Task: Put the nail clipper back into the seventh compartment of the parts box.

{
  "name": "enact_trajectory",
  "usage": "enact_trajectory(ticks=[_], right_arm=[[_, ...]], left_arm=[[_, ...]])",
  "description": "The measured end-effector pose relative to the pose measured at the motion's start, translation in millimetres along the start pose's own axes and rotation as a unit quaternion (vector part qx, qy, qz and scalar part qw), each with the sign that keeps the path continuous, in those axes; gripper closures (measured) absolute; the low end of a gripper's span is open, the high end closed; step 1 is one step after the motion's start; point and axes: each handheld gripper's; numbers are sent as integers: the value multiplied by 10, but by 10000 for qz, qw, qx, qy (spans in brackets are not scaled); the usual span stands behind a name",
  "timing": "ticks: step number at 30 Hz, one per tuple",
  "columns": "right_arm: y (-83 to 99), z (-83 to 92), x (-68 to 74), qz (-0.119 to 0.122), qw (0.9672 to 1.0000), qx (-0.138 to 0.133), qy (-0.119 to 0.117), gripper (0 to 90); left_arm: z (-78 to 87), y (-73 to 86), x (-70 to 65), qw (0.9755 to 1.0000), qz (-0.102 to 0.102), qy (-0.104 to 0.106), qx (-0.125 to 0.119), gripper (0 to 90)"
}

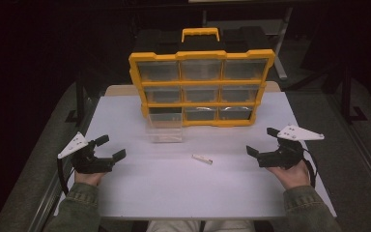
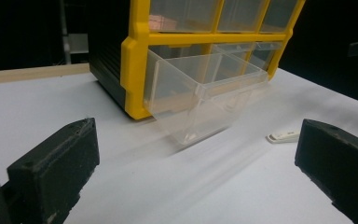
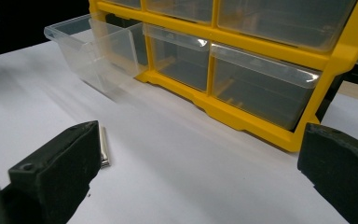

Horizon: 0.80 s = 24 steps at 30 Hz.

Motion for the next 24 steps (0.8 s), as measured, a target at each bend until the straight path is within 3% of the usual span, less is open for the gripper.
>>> enact_trajectory(ticks=[24], right_arm=[[-156, -200, 177, 207, 9986, 366, -320, 0]], left_arm=[[-2, -5, -9, 10000, -22, -4, 4, 0]])
Point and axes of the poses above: each handheld gripper's, and its own axes: z roughly backward along the jaws, y roughly out of its underside, x roughly to its left, and after that the axes turned 12 degrees about -z, right-handed
